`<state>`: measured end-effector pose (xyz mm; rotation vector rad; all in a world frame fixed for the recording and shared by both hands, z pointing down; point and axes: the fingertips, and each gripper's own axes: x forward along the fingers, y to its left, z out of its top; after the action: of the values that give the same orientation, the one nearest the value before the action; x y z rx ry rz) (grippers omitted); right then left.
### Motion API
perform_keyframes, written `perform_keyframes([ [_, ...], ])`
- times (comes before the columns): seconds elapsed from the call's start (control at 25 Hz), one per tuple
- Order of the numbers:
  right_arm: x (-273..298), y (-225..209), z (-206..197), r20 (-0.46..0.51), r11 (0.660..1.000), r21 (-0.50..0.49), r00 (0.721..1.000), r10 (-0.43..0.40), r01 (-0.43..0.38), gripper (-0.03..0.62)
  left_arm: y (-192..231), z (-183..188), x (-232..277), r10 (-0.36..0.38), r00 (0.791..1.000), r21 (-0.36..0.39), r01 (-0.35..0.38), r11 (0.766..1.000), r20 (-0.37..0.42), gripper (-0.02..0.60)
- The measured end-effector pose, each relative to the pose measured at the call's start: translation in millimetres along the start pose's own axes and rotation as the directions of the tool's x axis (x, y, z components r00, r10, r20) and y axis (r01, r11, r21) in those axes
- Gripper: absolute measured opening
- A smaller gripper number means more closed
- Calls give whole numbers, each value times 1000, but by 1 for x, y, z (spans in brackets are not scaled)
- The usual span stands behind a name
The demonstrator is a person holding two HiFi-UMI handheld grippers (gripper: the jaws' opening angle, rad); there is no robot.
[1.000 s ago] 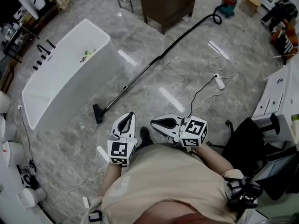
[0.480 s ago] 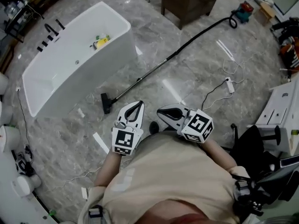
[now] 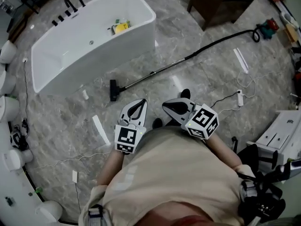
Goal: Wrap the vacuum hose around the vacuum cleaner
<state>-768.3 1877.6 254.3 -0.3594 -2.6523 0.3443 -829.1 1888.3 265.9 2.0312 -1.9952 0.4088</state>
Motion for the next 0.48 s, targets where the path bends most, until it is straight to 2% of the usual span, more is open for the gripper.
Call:
perform_keyframes([
  [0.08, 3, -9, 3, 2, 1000, 0, 1000, 30, -30, 3, 6, 3, 7, 27, 1000, -3, -27, 1000, -11, 6],
  [0.24, -1, -45, 7, 29, 998, 9, 998, 62, -62, 3, 8, 16, 37, 58, 997, 38, -57, 998, -52, 6],
  [0.48, -37, -139, 14, 103, 980, 154, 989, 108, -123, 3, 1, 52, 124, 64, 989, 70, -55, 996, -135, 6],
])
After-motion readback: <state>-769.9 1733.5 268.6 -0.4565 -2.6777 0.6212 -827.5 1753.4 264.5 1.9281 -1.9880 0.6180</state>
